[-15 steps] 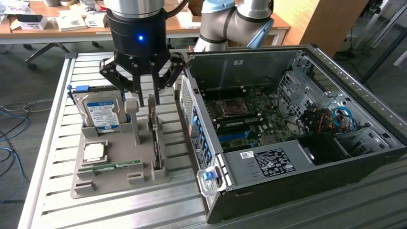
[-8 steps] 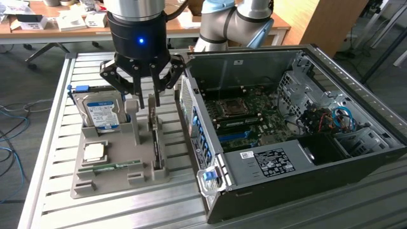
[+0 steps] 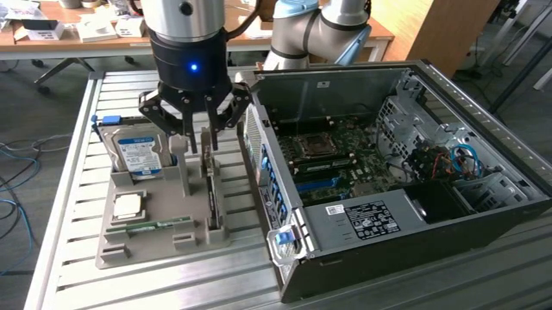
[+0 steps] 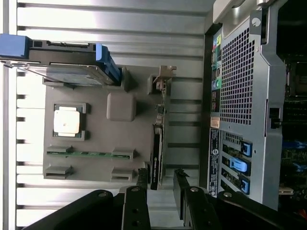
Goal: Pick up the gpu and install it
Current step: 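Pick up the gpu and move the gpu toward the slot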
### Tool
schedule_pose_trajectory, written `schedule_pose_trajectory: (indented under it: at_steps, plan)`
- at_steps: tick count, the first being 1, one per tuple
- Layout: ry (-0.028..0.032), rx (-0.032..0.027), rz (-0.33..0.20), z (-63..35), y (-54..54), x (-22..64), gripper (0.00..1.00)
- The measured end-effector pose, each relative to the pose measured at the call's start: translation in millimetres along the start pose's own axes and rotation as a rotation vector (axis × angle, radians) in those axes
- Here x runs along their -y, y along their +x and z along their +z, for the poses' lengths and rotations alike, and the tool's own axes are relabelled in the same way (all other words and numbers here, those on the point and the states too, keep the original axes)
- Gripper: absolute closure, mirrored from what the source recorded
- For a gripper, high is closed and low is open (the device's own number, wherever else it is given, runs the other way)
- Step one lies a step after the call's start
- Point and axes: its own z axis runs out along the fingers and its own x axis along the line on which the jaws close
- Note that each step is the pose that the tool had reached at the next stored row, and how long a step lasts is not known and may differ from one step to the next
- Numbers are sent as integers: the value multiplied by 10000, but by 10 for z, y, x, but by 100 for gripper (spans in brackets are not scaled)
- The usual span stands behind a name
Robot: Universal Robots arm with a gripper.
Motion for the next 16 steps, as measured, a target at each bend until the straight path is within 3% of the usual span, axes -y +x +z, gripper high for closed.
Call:
schedule_pose_trajectory:
  at_steps: [16]
  plan:
    - [0, -2, 0, 264, -11, 20, 64]
